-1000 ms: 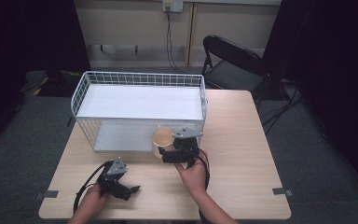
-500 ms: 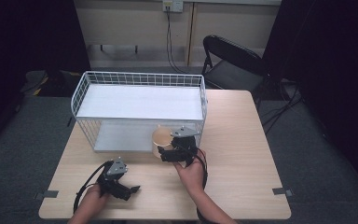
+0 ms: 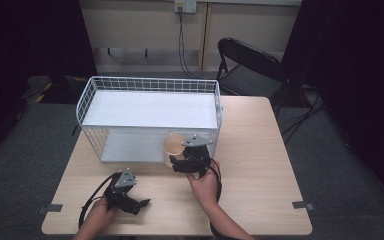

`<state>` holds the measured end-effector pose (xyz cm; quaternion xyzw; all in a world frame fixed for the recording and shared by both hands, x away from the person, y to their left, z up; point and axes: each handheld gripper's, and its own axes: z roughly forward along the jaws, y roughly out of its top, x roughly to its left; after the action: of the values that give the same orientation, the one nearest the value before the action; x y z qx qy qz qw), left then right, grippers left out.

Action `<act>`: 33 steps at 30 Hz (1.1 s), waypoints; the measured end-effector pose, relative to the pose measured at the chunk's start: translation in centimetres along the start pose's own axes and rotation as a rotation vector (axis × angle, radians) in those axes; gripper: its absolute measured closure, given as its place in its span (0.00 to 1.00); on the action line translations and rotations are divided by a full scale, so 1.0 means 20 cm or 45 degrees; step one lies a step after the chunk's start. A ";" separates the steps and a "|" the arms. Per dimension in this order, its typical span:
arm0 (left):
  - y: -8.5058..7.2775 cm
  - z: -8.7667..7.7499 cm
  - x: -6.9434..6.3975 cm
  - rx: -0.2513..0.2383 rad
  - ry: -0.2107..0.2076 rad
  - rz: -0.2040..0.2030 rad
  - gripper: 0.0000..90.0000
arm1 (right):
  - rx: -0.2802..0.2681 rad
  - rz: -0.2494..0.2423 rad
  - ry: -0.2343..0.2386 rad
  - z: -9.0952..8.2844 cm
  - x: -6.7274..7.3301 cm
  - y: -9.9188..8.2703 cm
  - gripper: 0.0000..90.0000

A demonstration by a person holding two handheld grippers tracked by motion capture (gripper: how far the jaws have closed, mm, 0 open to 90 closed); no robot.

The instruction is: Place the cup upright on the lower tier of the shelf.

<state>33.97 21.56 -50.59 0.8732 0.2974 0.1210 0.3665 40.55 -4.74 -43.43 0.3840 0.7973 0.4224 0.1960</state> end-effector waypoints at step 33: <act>0.00 0.00 0.00 -0.001 0.000 0.000 0.00 | -0.066 -0.028 -0.078 0.03 0.03 0.02 0.76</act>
<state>33.97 21.56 -50.60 0.8731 0.2973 0.1212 0.3670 40.74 -3.86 -43.35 0.3828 0.7838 0.4288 0.2349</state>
